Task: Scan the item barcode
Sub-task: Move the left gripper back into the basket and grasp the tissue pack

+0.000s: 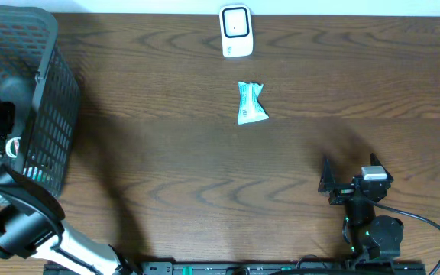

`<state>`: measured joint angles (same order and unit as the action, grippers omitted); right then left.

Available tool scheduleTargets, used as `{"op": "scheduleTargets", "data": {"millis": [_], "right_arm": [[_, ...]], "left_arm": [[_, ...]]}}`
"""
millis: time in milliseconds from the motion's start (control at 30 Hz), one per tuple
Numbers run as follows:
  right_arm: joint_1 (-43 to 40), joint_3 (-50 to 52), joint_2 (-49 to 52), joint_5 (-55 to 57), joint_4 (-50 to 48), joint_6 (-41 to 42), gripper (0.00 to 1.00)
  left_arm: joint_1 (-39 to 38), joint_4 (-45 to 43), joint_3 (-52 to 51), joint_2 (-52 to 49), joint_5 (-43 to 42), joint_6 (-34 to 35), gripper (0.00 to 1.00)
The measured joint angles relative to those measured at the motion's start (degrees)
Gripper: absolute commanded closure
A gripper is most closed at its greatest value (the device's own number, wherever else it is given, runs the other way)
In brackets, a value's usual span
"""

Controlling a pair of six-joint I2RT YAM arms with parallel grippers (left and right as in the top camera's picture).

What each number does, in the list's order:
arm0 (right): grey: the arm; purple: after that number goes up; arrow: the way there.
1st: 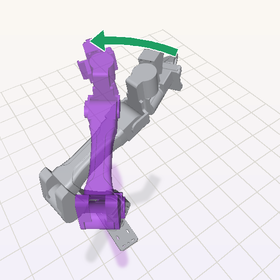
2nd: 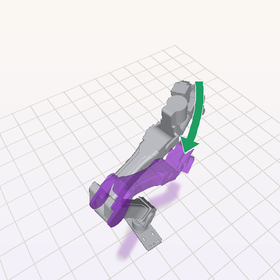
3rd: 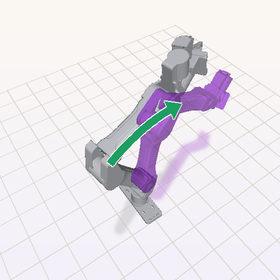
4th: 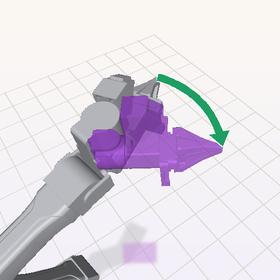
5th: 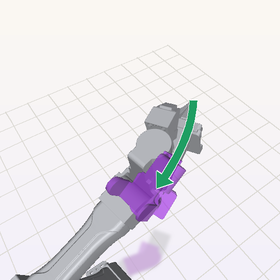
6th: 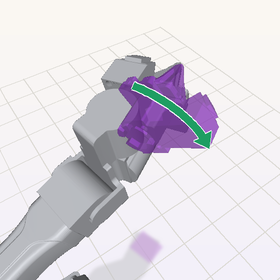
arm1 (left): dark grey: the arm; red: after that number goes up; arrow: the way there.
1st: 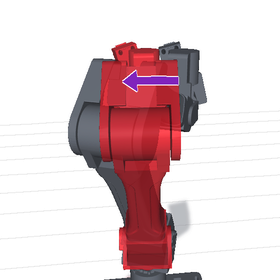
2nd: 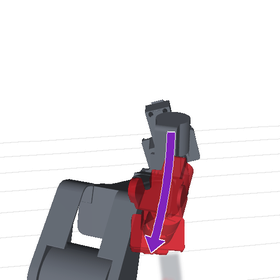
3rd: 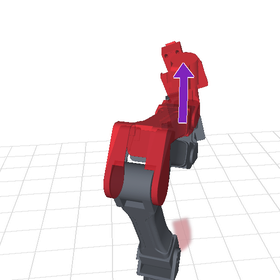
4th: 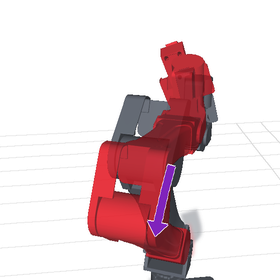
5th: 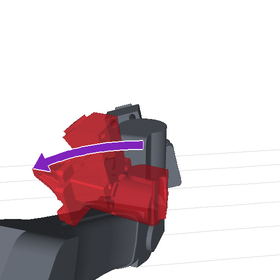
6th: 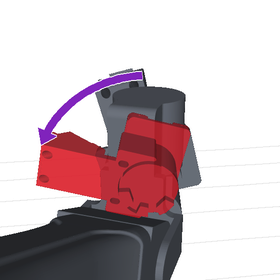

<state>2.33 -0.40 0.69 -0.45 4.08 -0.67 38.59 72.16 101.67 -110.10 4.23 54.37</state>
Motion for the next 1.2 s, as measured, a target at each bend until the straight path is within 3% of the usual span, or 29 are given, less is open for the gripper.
{"op": "scheduleTargets", "data": {"millis": [333, 767, 1000, 1067, 1133, 1200], "right_arm": [[0.0, 0.0, 0.0, 0.02, 0.0, 0.0, 0.01], [0.0, 0.0, 0.0, 0.02, 0.0, 0.0, 0.01], [0.0, 0.0, 0.0, 0.02, 0.0, 0.0, 0.01], [0.0, 0.0, 0.0, 0.02, 0.0, 0.0, 0.01], [0.0, 0.0, 0.0, 0.02, -0.02, 0.0, 0.01], [0.0, 0.0, 0.0, 0.02, 0.0, 0.0, 0.01]], "left_arm": [[0.0, -2.45, -8.44, -2.84, 0.44, 4.39, 0.02], [0.0, -15.91, -17.05, -2.84, 0.39, 6.34, 0.0], [-0.15, -18.73, -18.36, -2.34, -0.04, 6.88, 0.5], [-0.11, -18.56, -18.47, -2.34, 0.09, 7.15, 0.6], [-0.07, -18.27, -19.17, -2.36, 0.26, 7.39, 0.81], [0.0, -18.21, -19.34, -2.36, 0.22, 7.1, 0.92]]}}
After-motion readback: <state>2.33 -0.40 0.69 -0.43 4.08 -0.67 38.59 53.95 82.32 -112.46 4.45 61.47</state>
